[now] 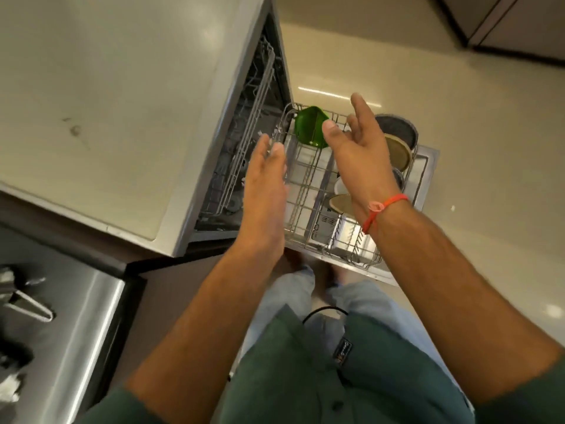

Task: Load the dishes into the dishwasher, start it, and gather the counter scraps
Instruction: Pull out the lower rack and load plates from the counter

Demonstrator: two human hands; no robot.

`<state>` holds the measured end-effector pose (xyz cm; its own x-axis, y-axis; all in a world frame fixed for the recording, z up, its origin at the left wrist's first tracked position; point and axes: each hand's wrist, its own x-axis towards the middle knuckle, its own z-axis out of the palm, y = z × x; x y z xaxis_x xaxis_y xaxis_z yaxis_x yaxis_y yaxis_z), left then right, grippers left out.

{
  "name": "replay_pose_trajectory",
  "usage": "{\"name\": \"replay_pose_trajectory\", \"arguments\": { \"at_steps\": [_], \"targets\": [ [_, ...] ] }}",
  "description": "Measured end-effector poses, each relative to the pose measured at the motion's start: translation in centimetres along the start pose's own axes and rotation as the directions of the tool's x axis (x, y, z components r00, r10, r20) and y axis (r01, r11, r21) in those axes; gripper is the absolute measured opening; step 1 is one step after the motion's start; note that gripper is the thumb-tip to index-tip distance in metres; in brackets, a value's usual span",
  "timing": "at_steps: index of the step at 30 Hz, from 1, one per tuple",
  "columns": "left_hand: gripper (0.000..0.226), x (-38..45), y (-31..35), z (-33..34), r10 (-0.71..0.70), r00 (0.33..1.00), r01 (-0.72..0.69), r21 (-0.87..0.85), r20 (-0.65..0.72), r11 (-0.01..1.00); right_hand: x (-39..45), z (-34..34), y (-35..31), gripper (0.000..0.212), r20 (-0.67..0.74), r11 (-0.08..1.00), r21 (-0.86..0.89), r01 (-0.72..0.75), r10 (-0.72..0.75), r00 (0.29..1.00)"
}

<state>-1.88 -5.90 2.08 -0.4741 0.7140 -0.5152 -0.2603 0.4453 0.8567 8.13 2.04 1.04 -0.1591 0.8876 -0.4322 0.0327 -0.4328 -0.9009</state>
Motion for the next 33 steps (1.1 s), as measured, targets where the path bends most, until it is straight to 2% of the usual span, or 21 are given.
{"name": "replay_pose_trajectory", "arguments": {
  "at_steps": [7, 13, 19, 22, 28, 33],
  "targets": [
    [0.054, -6.1, 4.6, -2.6, 0.09, 0.983, -0.115, -0.152, -0.163, 0.982, -5.6, 2.8, -5.5, 0.062, 0.199, 0.994, 0.026, 0.105, -0.108, 0.974],
    [0.053, -12.0, 4.6, -7.4, 0.122, 0.943, -0.202, -0.241, -0.311, 0.949, -10.6, 7.6, -7.1, 0.06, 0.436, 0.987, 0.006, 0.162, -0.149, 0.887],
    [0.05, -16.5, 3.6, -15.6, 0.061, 0.813, -0.325, -0.365, -0.578, 0.872, -16.1, 13.8, -6.4, 0.056, 0.658, 0.973, -0.084, 0.214, -0.107, 0.746],
    [0.048, -18.2, 3.1, -19.2, 0.034, 0.745, -0.384, -0.387, -0.666, 0.838, -18.9, 17.1, -5.6, 0.057, 0.738, 0.956, -0.117, 0.27, -0.098, 0.667],
    [0.046, -22.2, 2.1, -27.8, 0.049, 0.659, -0.489, -0.378, -0.75, 0.786, -26.0, 25.0, -3.9, 0.059, 0.837, 0.927, -0.129, 0.352, -0.088, 0.539],
    [0.044, -25.3, -0.6, -36.5, 0.024, 0.546, -0.562, -0.344, -0.838, 0.753, -31.5, 30.0, -1.8, 0.057, 0.913, 0.914, -0.135, 0.382, -0.035, 0.407]
  ]
}}
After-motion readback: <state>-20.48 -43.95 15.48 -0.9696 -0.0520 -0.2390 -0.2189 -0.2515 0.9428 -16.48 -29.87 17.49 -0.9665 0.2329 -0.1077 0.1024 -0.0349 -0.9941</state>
